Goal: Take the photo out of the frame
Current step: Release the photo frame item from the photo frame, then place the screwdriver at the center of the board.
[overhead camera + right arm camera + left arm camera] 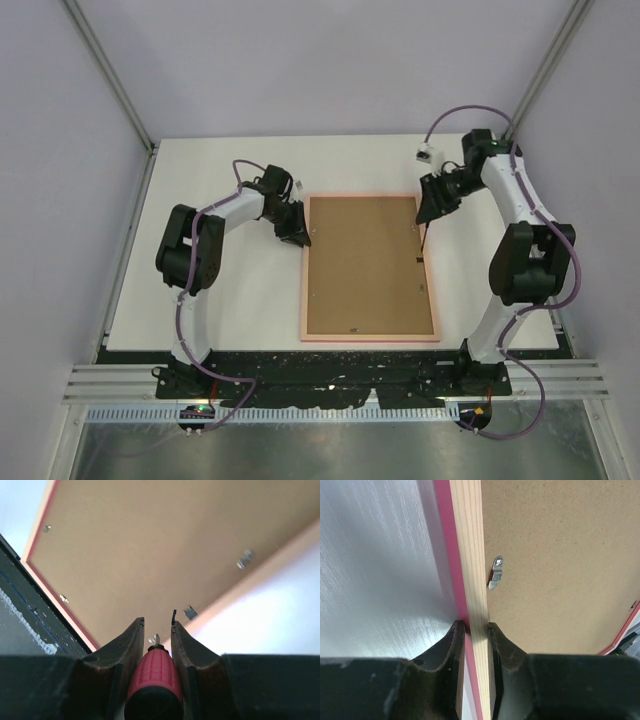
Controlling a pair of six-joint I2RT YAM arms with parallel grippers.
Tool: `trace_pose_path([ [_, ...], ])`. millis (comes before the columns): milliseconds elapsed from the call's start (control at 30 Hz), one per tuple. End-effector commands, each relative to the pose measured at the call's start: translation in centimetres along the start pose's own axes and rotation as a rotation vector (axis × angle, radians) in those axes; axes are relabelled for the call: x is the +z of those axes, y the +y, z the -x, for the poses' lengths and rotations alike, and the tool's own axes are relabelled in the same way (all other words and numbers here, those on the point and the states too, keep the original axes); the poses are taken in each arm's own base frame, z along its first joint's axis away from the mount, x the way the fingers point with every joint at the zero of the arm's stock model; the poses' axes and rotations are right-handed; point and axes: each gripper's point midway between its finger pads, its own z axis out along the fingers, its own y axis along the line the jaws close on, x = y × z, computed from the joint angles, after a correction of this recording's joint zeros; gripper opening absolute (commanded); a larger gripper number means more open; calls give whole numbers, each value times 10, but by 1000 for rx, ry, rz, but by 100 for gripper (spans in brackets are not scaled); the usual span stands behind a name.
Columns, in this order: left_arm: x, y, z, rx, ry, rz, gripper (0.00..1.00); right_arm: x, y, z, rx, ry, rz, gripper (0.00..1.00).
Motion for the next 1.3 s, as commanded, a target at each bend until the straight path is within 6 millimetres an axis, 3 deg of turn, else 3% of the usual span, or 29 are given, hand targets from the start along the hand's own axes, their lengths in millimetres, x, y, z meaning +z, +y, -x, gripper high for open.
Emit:
trace_pose_path([
  [0, -1, 20, 8, -5, -34, 77, 10, -50, -7, -29, 66, 35, -24, 8],
  [100, -1, 21, 7, -7, -32, 79, 10, -65, -30, -55, 116, 78, -41, 8],
  [267, -2, 21, 8, -8, -34, 79, 10, -74, -69, -96, 244, 162, -67, 8],
  [467, -1, 21, 7, -8, -33, 78, 10, -71, -117, -113, 334, 205, -201, 8],
  [767, -1, 20, 7, -6, -34, 77, 10, -55, -173, -97, 431, 97, -361, 10],
  [1267, -1, 20, 7, -8, -34, 76, 10, -36, -219, -79, 511, -19, -508, 20],
])
